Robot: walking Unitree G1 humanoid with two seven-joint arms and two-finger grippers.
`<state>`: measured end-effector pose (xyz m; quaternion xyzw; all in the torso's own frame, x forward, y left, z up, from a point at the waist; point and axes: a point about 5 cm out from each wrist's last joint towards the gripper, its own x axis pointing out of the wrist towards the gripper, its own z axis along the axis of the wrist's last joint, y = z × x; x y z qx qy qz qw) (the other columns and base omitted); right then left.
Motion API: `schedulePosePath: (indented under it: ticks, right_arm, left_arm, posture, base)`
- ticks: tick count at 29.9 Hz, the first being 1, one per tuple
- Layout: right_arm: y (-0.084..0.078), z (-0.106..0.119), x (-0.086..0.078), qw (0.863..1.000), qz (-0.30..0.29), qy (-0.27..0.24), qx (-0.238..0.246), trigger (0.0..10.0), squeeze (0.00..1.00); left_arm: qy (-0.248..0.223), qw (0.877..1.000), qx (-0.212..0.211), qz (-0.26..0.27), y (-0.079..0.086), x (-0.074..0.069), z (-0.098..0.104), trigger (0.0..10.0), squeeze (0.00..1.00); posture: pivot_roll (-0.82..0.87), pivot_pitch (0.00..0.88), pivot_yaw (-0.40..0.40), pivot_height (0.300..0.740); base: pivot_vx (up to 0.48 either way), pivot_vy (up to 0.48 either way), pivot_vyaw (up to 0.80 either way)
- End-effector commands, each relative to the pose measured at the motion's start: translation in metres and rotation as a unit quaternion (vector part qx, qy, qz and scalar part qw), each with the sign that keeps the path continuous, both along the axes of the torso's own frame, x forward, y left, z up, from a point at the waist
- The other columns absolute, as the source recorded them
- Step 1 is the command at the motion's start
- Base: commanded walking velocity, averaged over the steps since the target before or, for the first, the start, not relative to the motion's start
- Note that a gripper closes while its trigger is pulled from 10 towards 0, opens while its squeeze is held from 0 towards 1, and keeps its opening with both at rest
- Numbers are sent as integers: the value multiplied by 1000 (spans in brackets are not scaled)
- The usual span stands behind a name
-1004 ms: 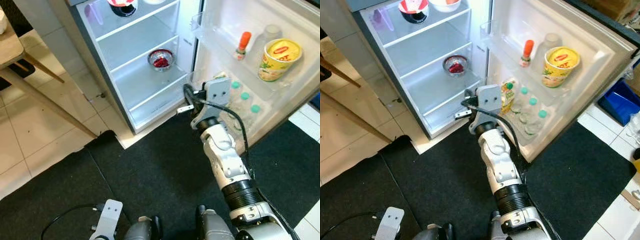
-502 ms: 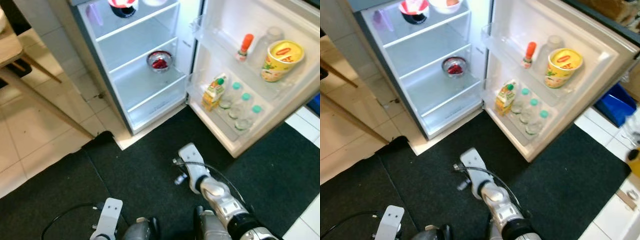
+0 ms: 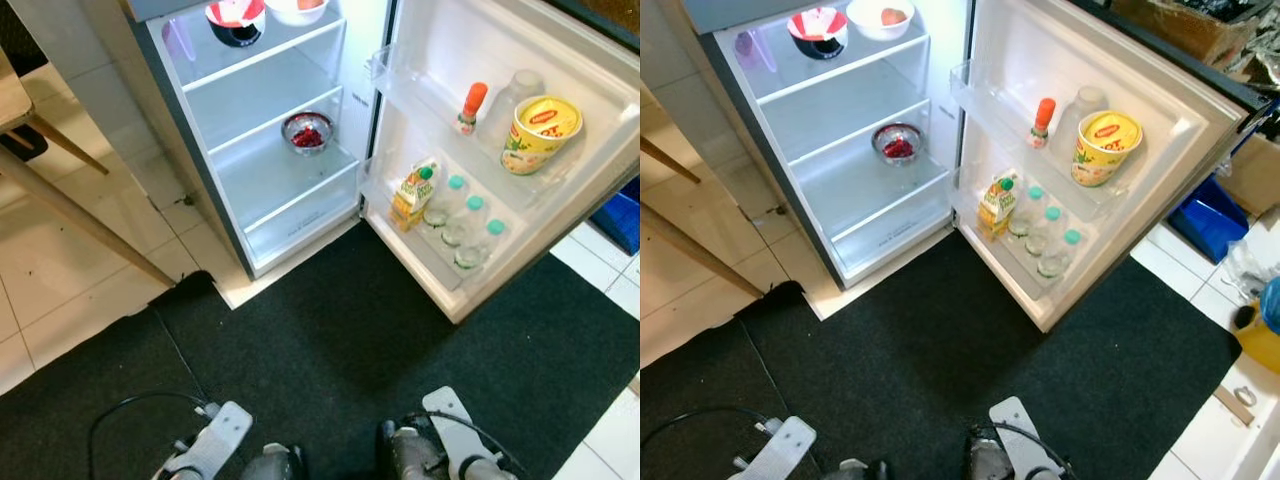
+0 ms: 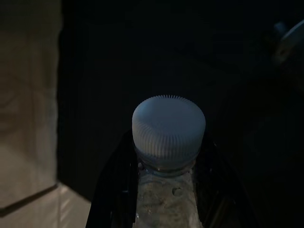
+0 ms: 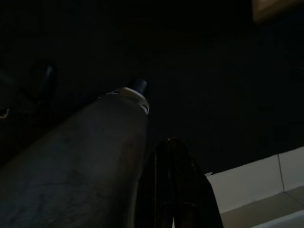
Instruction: Restocking fridge
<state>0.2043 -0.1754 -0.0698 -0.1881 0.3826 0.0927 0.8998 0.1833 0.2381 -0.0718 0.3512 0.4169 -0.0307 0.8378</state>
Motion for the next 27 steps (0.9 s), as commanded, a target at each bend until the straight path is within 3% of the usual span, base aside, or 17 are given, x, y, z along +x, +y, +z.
schedulePosePath:
  ticks: [1, 6, 9, 10, 12, 14, 27]
  right_arm:
    - [-4, -13, -23, 999, -4, 43, -8, 10000, 0]
    - [-4, -15, -28, 999, -4, 51, -10, 10000, 0]
    - [-9, -13, -23, 997, -60, 43, 27, 10000, 0]
    - [-9, -13, -23, 997, -60, 43, 27, 10000, 0]
    - [-14, -11, -20, 990, -117, 39, 68, 10000, 0]
    - [-17, -11, -20, 986, -139, 39, 81, 10000, 0]
    - [-26, -13, -26, 971, -205, 46, 115, 10000, 0]
  left_arm:
    - [23, 999, 21, 6, 11, -14, -4, 10000, 0]
    - [9, 999, 7, 51, 15, -10, -1, 10000, 0]
    - [-9, 992, -56, 112, 10, -7, -1, 10000, 0]
    - [-9, 992, -56, 112, 10, -7, -1, 10000, 0]
    - [-12, 983, -104, 149, 4, -7, -4, 10000, 0]
    - [-9, 979, -125, 161, -1, -8, -5, 10000, 0]
    - [-12, 969, -164, 187, -8, -10, -8, 10000, 0]
  posture:
    - [-85, 250, 21, 740]
    - [-85, 229, 17, 740]
    - [-88, 206, 15, 740]
    - [-88, 206, 15, 740]
    - [-88, 189, 14, 740]
    - [-87, 176, 10, 740]
    - [-76, 148, 0, 740]
  base:
    - [0, 0, 0]
    - [0, 0, 0]
    - [0, 0, 0]
    - [0, 0, 0]
    - [0, 0, 0]
    - [0, 0, 0]
    - [0, 0, 0]
